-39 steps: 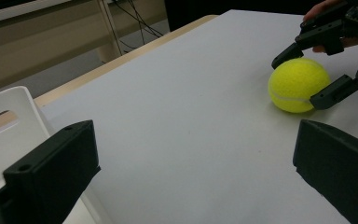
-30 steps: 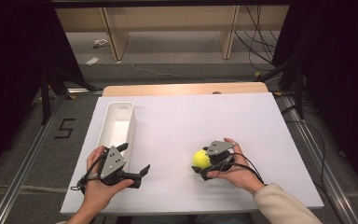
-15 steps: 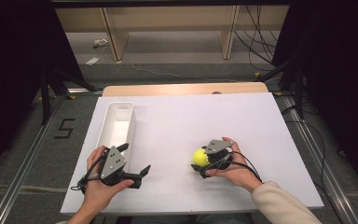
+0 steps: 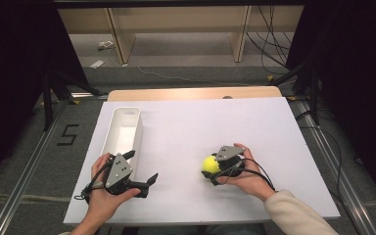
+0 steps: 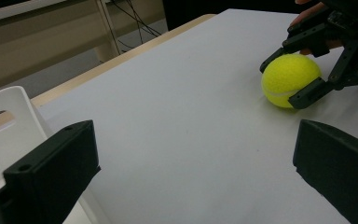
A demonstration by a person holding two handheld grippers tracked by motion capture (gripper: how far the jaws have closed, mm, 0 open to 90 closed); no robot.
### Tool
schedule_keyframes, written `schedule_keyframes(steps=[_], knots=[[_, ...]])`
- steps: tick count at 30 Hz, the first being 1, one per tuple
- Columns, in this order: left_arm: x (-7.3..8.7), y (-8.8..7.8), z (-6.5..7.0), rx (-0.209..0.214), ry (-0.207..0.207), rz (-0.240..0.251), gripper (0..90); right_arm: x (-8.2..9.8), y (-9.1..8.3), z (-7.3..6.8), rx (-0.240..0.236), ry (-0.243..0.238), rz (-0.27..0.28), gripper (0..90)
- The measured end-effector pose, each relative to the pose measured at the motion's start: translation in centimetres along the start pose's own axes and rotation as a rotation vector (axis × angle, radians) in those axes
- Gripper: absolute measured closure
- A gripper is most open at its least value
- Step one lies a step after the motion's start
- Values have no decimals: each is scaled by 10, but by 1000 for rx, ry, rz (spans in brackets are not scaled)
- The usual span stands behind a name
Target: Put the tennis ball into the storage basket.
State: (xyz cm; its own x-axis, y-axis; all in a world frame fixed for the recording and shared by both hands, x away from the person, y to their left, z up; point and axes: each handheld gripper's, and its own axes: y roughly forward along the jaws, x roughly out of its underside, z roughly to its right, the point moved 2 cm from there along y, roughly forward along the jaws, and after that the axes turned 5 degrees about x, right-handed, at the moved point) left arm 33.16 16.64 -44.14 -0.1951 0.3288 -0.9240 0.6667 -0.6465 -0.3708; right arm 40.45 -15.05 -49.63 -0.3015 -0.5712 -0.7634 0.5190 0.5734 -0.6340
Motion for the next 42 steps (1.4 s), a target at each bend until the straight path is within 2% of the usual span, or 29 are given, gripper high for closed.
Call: schedule_keyframes(steps=[24,42], knots=[[0,0,0,1,1,3,0,-14,-13,4,0,26,74,257],[-1,-1,0,4,3,4,0,-22,-20,3,-2,36,107,258]])
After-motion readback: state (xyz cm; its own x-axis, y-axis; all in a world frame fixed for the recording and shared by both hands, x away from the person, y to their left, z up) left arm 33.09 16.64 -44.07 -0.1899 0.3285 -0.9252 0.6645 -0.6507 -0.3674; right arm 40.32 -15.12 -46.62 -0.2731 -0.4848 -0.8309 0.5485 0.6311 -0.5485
